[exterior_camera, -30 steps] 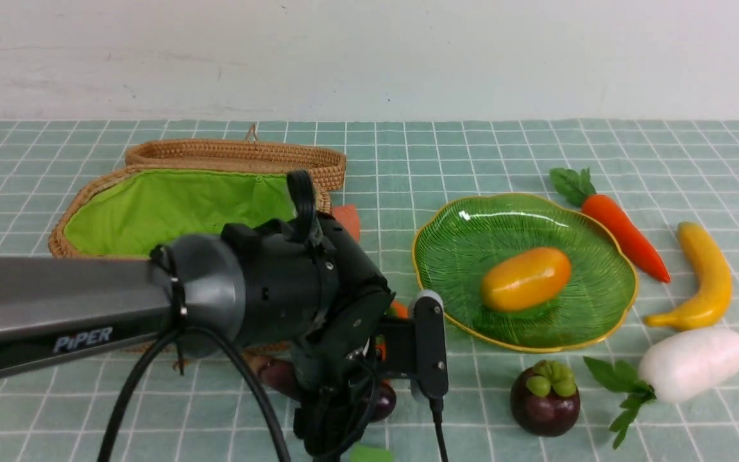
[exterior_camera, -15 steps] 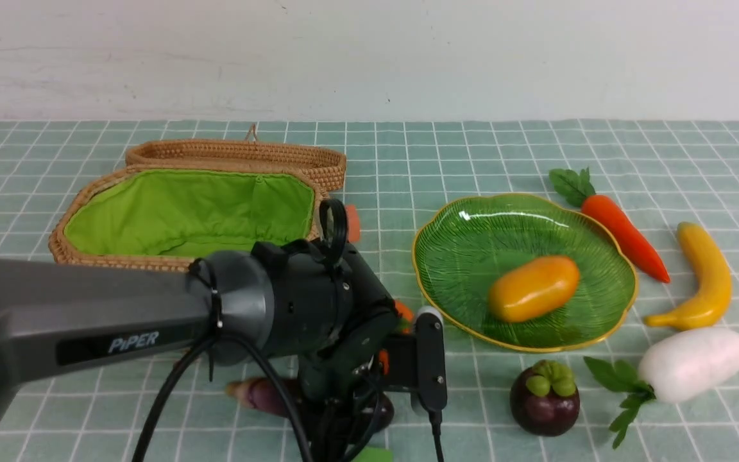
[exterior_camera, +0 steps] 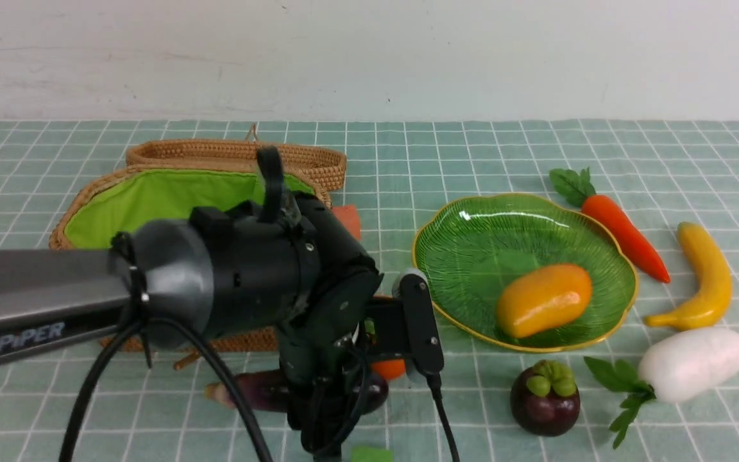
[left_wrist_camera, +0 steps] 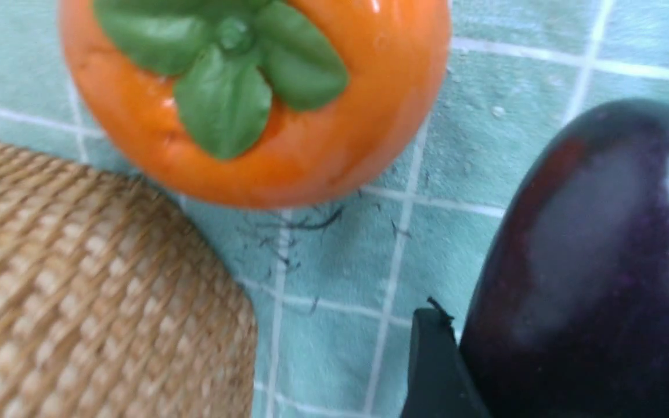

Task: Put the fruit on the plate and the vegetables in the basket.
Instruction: Use the left arm to grab an eggplant and put it into the left basket

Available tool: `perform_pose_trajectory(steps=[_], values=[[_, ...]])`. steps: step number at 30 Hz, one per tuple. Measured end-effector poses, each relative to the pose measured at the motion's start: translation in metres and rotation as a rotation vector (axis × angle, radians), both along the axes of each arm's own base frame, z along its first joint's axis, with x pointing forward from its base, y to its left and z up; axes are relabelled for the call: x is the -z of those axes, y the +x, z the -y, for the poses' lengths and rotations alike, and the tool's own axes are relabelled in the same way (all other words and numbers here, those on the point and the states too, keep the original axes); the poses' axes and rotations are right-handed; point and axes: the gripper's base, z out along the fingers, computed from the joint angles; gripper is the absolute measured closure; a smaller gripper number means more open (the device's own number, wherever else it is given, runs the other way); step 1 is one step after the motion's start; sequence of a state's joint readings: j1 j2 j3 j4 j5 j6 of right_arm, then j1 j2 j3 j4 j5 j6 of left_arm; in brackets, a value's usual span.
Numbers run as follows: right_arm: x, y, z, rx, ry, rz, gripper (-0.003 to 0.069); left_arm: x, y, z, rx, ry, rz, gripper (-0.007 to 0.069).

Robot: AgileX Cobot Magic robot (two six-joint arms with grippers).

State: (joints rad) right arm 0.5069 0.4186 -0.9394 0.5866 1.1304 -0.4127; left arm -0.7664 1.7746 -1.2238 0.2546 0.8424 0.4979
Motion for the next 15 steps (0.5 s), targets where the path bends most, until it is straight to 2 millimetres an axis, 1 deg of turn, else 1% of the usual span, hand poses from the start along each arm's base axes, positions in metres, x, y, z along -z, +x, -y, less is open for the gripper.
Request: perform_pose_trajectory(steps=[2,8,10,11,13,14,15], values=[[-0.002,0.001,0.000,0.011,0.014,0.013,0.0595,-0.006,-0.003,-0.002,-0.009,-0.011,-0.003,0.0219],[-0.004,0.005,0.001,0.046,0.036,0.036,0.0592,-0.016,-0.009,-0.005,-0.031,-0.037,-0.023,0.0219],[-0.005,0.007,0.002,0.080,0.046,0.040,0.0592,-0.026,-0.014,-0.006,-0.045,-0.069,-0.029,0.0219],[-0.005,0.007,0.002,0.083,0.047,0.040,0.0592,-0.027,-0.014,-0.007,-0.046,-0.072,-0.031,0.0219],[-0.007,0.010,0.003,0.113,0.064,0.045,0.0592,-0.042,-0.021,-0.009,-0.044,-0.099,-0.014,0.0219],[-0.008,0.012,0.004,0.140,0.084,0.052,0.0592,-0.057,-0.026,-0.013,-0.039,-0.117,0.013,0.0219],[-0.009,0.012,0.004,0.144,0.086,0.053,0.0592,-0.060,-0.027,-0.013,-0.037,-0.121,0.021,0.0219]])
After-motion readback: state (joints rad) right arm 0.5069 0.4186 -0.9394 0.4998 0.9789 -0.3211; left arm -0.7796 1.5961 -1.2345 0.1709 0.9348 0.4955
